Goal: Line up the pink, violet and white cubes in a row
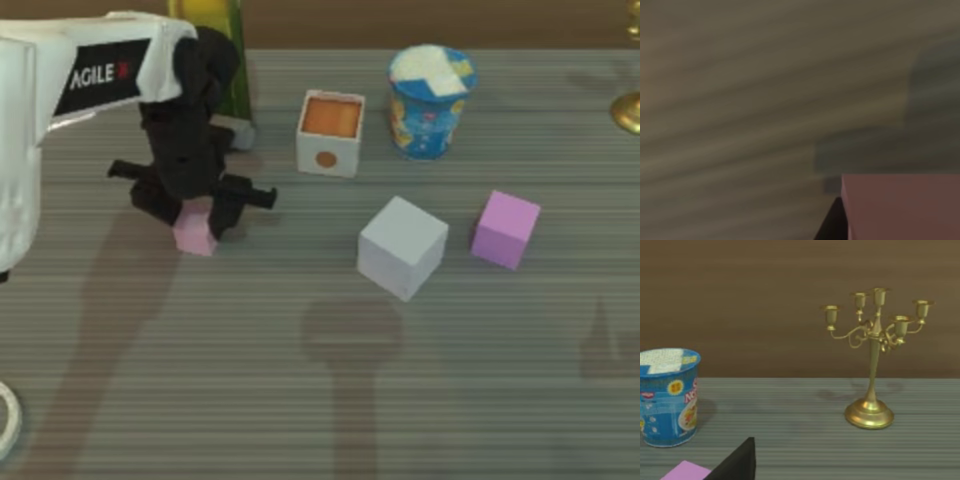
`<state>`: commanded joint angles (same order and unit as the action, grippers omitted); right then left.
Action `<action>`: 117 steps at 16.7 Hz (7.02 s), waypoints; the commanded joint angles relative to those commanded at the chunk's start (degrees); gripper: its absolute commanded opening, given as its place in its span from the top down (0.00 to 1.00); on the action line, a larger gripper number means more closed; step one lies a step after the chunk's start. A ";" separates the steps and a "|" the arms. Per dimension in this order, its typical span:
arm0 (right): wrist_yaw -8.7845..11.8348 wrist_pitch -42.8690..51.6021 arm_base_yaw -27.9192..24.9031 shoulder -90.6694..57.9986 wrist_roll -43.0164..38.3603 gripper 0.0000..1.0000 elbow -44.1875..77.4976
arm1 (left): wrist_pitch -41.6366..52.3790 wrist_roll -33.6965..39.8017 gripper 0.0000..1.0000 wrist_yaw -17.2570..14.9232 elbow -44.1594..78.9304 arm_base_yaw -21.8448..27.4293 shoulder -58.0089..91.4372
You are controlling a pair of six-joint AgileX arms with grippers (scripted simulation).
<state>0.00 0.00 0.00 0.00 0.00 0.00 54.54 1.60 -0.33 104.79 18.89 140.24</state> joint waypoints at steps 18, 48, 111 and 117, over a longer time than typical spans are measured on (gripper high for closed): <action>0.00 0.00 0.00 0.00 0.00 0.00 0.00 | 13.84 0.70 1.00 0.17 10.12 -0.16 -5.42; 0.00 0.00 0.00 0.00 0.00 0.00 0.00 | 10.23 50.17 1.00 1.51 14.58 33.69 3.18; -0.13 61.41 -14.53 -113.21 38.53 0.00 94.65 | -39.17 12.16 0.00 1.52 -84.18 -12.81 -117.17; -0.22 70.58 -16.94 -130.49 45.02 0.00 112.22 | -52.48 0.27 0.00 0.51 -102.26 -19.22 -137.27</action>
<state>-0.22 70.58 -16.94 -130.49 45.02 112.22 2.06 1.88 0.18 2.53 -0.33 2.97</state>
